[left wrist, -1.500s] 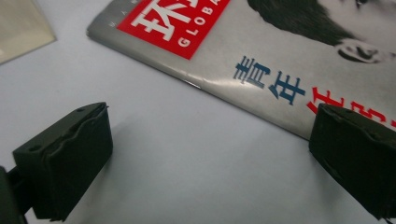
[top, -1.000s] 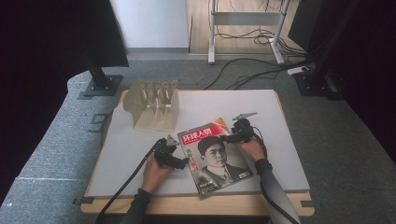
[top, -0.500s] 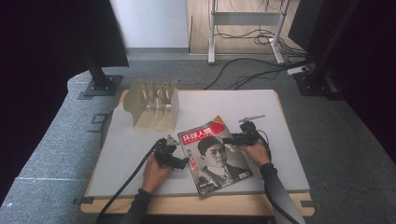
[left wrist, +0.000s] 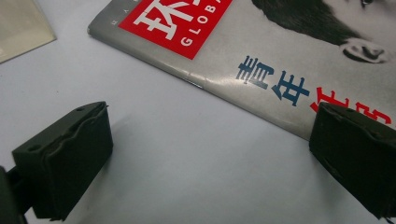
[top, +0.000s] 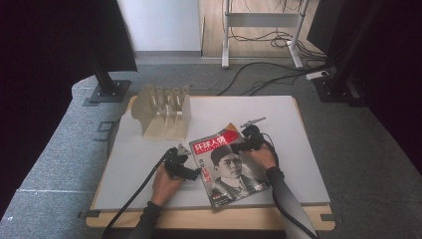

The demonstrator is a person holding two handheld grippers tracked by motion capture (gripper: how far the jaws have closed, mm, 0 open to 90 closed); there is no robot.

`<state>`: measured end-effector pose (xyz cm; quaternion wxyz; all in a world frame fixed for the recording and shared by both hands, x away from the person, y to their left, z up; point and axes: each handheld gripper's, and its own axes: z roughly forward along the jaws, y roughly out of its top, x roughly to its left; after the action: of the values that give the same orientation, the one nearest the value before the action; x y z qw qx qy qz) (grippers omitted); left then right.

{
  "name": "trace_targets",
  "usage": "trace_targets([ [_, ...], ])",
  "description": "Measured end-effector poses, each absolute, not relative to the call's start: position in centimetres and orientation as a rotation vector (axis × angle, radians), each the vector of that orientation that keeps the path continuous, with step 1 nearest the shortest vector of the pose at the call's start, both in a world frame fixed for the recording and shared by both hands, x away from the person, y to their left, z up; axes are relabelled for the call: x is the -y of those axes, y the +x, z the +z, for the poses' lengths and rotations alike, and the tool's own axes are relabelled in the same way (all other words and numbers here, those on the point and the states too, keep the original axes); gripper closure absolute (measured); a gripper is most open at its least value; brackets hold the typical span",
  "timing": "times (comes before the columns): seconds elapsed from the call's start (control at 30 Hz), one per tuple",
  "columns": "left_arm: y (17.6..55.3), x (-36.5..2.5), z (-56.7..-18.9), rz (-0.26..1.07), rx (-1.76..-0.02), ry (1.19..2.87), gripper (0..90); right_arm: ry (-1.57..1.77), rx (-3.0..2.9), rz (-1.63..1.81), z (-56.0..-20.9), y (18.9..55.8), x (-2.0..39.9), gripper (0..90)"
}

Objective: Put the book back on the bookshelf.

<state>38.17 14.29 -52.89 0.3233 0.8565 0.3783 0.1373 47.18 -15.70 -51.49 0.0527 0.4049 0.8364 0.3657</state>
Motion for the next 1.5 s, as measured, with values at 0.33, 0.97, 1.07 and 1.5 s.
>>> trace_targets([
  [0.33,38.2,-14.3,-52.9,0.360,-0.994,2.247,0.0,0.997,-2.515,0.956,-49.1,44.8,14.2,85.1],
  [0.97,38.2,-14.3,-52.9,0.355,-0.995,2.248,0.0,0.846,-2.483,1.031,-45.1,41.5,13.2,85.5],
  [1.07,38.2,-14.4,-52.8,0.346,-0.987,2.252,0.0,0.824,-2.475,1.044,-44.4,41.0,13.1,85.6],
  [1.5,39.3,-14.7,-51.1,0.187,-0.896,2.180,0.0,0.741,-2.436,1.101,-41.0,39.1,13.3,85.7],
])
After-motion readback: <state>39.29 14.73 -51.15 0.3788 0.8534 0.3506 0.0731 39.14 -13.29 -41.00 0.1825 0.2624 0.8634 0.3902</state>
